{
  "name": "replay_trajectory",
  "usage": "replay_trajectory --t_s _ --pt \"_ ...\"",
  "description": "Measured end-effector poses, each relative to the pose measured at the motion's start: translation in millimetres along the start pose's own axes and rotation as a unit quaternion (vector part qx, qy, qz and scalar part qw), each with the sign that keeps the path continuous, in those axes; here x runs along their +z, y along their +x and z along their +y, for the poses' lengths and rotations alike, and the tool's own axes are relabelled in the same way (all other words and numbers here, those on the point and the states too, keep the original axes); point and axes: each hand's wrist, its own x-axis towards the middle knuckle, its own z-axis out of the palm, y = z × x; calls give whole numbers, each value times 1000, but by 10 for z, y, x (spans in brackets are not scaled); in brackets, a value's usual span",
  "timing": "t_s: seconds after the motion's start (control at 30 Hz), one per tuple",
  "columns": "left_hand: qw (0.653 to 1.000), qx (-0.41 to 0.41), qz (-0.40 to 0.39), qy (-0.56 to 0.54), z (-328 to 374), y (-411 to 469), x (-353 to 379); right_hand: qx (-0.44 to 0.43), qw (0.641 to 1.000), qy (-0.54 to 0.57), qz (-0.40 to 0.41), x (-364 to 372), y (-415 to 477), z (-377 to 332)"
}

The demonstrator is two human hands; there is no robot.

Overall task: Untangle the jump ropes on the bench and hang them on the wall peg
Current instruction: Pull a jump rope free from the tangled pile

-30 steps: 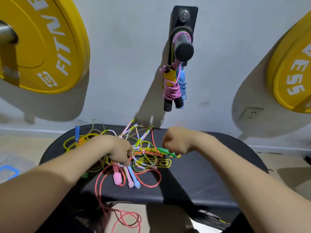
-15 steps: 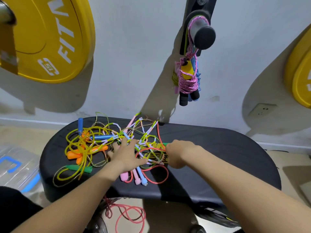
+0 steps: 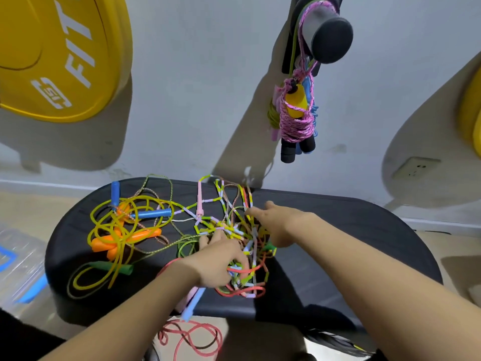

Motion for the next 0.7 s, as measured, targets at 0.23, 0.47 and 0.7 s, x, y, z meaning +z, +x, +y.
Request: replay_trajectory --t_s 0.23,0.47,0.7 --pt "993 62 -87 -54 -154 -283 -334 -58 997 -41 -24 415 42 26" --pt "989 -140 -13 -50 -367 -471 -498 -54 998 35 3 524 -149 170" --pt "982 -134 126 42 -231 -317 -382 -50 994 72 66 219 -520 165"
